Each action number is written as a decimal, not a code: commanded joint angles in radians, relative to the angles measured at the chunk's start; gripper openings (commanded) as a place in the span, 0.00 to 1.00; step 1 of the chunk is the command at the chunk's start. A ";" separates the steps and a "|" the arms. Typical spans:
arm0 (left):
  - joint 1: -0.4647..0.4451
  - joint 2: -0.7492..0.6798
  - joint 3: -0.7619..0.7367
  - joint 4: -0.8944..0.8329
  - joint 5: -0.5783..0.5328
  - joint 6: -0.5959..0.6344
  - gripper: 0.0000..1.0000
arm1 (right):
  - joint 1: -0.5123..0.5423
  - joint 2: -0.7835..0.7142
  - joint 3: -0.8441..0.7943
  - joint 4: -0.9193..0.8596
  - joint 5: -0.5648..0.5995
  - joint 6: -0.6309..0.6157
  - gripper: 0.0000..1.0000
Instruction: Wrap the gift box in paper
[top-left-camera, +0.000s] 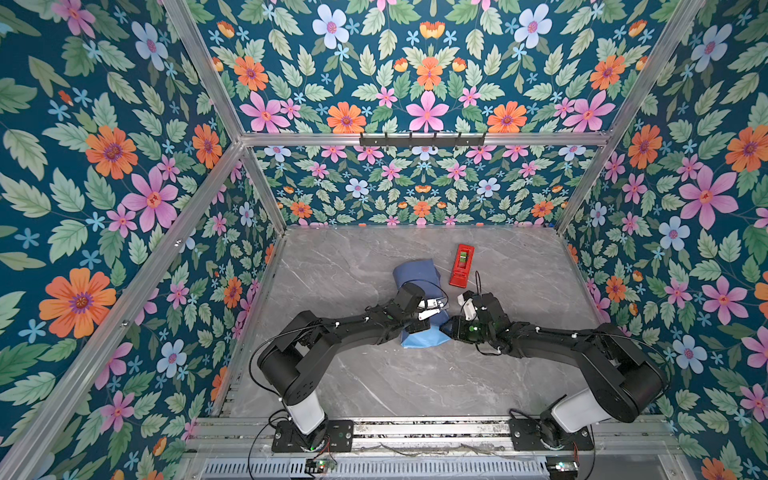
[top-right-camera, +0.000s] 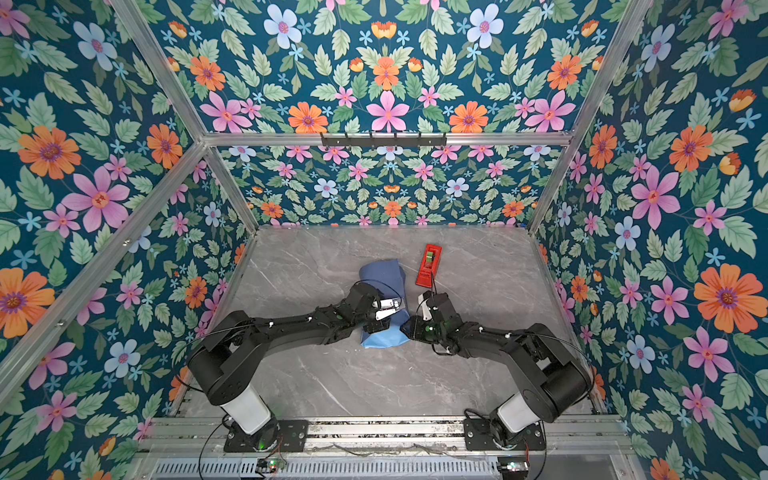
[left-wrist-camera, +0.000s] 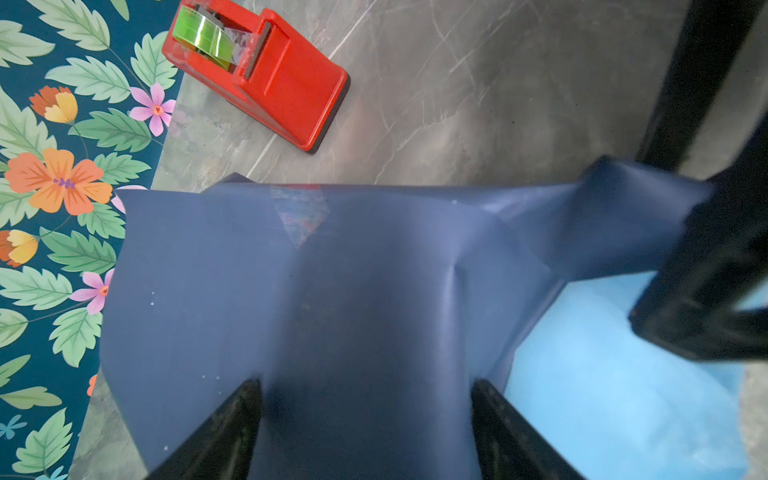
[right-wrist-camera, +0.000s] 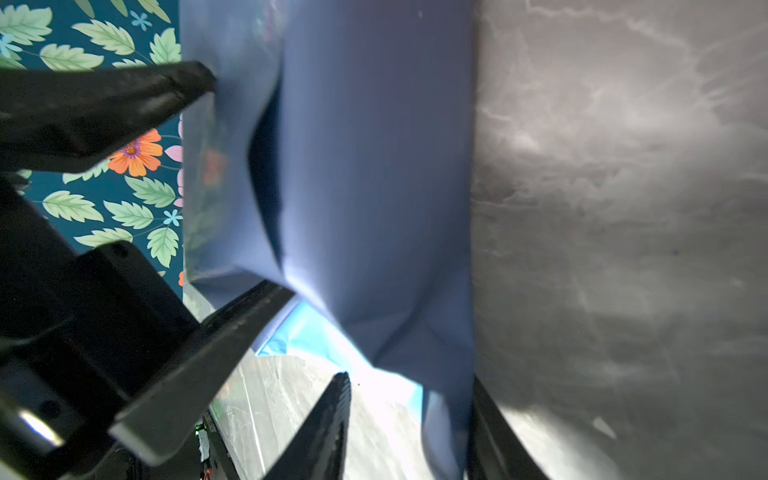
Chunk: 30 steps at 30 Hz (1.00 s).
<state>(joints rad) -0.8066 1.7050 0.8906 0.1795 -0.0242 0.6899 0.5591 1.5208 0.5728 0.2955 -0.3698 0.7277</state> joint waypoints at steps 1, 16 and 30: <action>0.003 0.005 -0.002 -0.081 0.006 -0.002 0.80 | 0.001 -0.010 -0.002 0.029 0.010 -0.019 0.42; 0.002 0.008 0.004 -0.089 0.010 -0.002 0.80 | 0.001 -0.021 0.015 -0.059 0.112 -0.108 0.62; 0.001 0.008 0.004 -0.090 0.010 -0.002 0.80 | 0.027 -0.008 0.008 0.074 0.018 -0.125 0.37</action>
<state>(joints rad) -0.8066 1.7084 0.8963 0.1730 -0.0238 0.6899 0.5758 1.5108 0.5819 0.3176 -0.3363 0.6060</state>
